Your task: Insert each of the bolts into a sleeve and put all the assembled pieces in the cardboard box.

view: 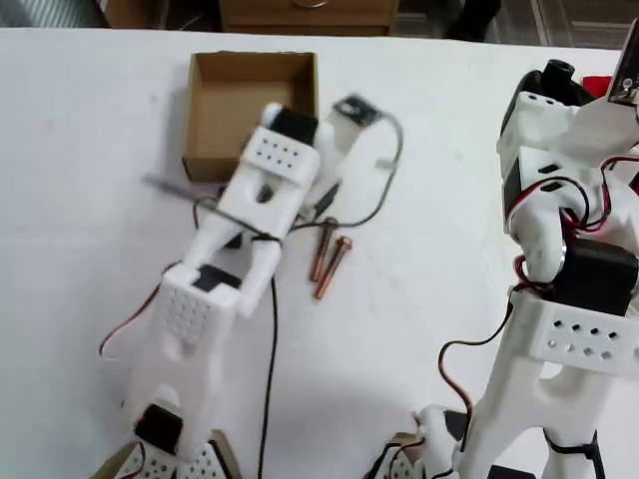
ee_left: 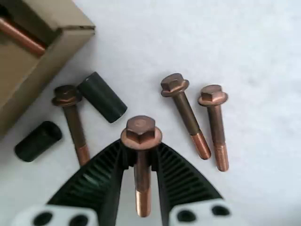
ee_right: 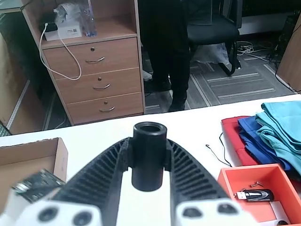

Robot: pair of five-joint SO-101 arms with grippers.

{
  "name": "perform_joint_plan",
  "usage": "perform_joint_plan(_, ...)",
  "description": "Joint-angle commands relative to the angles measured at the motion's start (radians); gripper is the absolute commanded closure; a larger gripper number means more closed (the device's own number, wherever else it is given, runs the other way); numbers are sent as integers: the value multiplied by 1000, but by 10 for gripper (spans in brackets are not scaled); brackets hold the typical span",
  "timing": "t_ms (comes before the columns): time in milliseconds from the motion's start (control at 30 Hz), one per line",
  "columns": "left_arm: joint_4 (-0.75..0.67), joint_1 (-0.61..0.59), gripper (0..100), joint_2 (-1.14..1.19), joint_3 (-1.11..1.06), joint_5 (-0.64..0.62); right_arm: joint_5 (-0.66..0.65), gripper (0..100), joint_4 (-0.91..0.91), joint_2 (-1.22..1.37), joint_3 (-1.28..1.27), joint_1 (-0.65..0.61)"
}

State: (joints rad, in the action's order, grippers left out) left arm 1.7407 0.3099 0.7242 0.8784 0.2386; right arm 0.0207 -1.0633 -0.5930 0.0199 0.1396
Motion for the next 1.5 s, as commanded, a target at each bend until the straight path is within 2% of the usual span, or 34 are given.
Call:
perform_joint_plan(0,46,-48,974,-180,77,-11,11,976,25,-8,8,1)
perform_joint_plan(200,48,-109,974,-494,59,-14,11,976,19,-4,5,-59)
perform_joint_plan(267,48,-135,974,-643,-1,-51,11,976,2,-2,5,-90)
perform_joint_plan(433,41,-224,973,-1010,-366,-133,11,976,-22,-2,3,-180)
perform_joint_plan(533,-11,-278,973,-1172,-621,-175,11,976,-21,-10,-29,-254)
perform_joint_plan(700,-121,-354,973,-1404,-862,-327,3,976,-28,-10,-58,-374)
perform_joint_plan(833,-255,-356,973,-1554,-992,-327,9,976,-27,-12,-104,-427)
perform_joint_plan(1000,-540,-356,973,-1758,-1171,-336,25,976,13,-28,-239,-506)
perform_joint_plan(1200,-942,-354,973,-2002,-1465,-336,66,976,197,-369,-562,-521)
perform_joint_plan(1367,-1007,-354,973,-2104,-1596,-338,63,976,427,-743,-957,-533)
perform_joint_plan(1467,-1017,-336,973,-2107,-1595,-345,-6,975,559,-901,-1137,-536)
